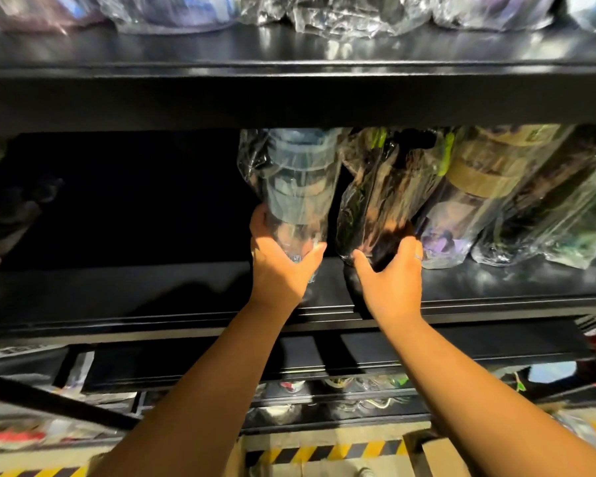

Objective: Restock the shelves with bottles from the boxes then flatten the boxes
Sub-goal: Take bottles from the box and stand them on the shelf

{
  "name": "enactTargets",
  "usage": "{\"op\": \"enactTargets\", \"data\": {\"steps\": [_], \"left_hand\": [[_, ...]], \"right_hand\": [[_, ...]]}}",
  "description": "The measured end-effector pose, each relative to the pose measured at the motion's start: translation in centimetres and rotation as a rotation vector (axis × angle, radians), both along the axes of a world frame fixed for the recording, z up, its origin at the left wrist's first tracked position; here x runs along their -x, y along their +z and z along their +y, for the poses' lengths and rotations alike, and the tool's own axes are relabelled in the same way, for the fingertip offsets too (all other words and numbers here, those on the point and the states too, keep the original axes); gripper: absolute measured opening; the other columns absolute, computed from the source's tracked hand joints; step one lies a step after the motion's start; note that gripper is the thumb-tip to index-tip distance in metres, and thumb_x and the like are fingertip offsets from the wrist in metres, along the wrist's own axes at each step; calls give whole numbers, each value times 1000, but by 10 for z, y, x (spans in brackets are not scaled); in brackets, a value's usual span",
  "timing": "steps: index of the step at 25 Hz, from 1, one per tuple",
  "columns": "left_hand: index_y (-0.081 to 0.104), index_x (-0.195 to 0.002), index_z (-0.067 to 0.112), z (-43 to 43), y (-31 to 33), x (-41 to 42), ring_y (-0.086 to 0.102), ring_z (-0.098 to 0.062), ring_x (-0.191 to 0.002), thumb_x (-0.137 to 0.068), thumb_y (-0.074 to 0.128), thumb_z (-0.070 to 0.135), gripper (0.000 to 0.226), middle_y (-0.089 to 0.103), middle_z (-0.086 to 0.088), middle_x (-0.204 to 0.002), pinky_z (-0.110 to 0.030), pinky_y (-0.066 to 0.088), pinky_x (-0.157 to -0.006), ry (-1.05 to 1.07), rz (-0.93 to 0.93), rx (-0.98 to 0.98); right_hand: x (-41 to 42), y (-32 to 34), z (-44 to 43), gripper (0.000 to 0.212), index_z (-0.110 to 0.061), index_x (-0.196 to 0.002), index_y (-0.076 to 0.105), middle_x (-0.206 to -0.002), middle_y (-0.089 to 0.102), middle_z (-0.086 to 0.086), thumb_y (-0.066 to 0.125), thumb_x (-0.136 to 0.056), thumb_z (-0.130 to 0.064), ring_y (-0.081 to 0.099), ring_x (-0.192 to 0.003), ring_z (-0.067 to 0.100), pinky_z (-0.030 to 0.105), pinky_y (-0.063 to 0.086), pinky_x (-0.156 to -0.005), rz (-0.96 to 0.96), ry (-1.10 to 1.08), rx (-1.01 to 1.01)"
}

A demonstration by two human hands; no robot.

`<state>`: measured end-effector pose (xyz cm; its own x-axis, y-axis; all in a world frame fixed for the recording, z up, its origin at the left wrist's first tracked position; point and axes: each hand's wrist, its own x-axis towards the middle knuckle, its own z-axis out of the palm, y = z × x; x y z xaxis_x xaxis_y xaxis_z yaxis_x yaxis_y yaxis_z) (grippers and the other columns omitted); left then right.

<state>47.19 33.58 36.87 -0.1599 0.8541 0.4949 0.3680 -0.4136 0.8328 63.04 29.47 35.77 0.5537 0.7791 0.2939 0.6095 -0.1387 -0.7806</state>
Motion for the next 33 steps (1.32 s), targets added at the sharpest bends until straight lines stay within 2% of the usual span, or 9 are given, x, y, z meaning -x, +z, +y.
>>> {"op": "enactTargets", "data": {"steps": [2,4,9,12,15,20,26,30,33], "left_hand": [[46,-127,-6,-2,-2,-1,60,-19,-115,-68,91,23,80,62,-19,-123,-42,53,-98,-4,18,45],[39,-138,-3,1,2,3,58,-16,-122,-69,91,21,91,59,-15,-130,-31,48,-105,-35,-12,46],[33,-134,-23,1,17,2,45,31,-100,-64,89,-6,92,49,20,-103,5,34,-88,-2,-3,-84],[41,-125,-25,1,12,4,57,8,-91,-62,92,1,85,57,5,-88,1,40,-87,27,26,-103],[46,-121,-8,0,-3,6,62,-27,-111,-66,90,23,77,60,-19,-115,-36,52,-99,-37,-23,23],[50,-105,13,-2,-9,4,65,-32,-97,-69,91,23,55,63,-18,-103,-49,56,-87,-27,52,104],[43,-134,3,-8,-13,10,51,-36,-114,-65,88,44,93,55,-19,-122,-47,46,-101,27,228,286],[57,-81,0,3,-16,1,66,-39,-77,-66,84,55,63,67,-20,-77,-37,52,-67,77,287,340],[68,-77,-4,7,-7,-10,68,-35,-80,-75,80,54,60,70,-19,-78,-39,54,-72,102,364,426]], "right_hand": [[0,0,-1,44,-8,-98,39,-113,44,15,75,-84,-29,46,-105,33,31,34,-78,6,12,-8],[0,1,-1,43,-11,-95,37,-109,43,12,75,-83,-29,46,-103,32,31,35,-78,8,19,-15],[-2,1,0,43,-13,-93,35,-104,38,6,74,-84,-28,45,-101,30,24,28,-74,5,23,-33],[-1,0,0,42,-13,-94,35,-108,44,13,74,-84,-28,45,-103,31,25,29,-76,20,24,-40],[-1,-1,1,41,-12,-94,37,-107,43,11,73,-84,-28,45,-103,31,24,29,-76,26,35,-49],[-1,-1,1,40,-14,-93,35,-103,38,4,72,-86,-29,45,-101,30,26,31,-77,11,28,-59],[-1,-1,1,40,-14,-93,35,-104,40,6,72,-86,-28,45,-101,30,26,31,-76,19,22,-66],[-1,-1,2,39,-11,-95,39,-107,44,11,72,-85,-29,46,-102,31,28,33,-77,18,9,-54],[0,-1,2,40,-10,-96,40,-107,43,9,72,-85,-30,45,-101,30,30,35,-78,18,4,-37]]}}
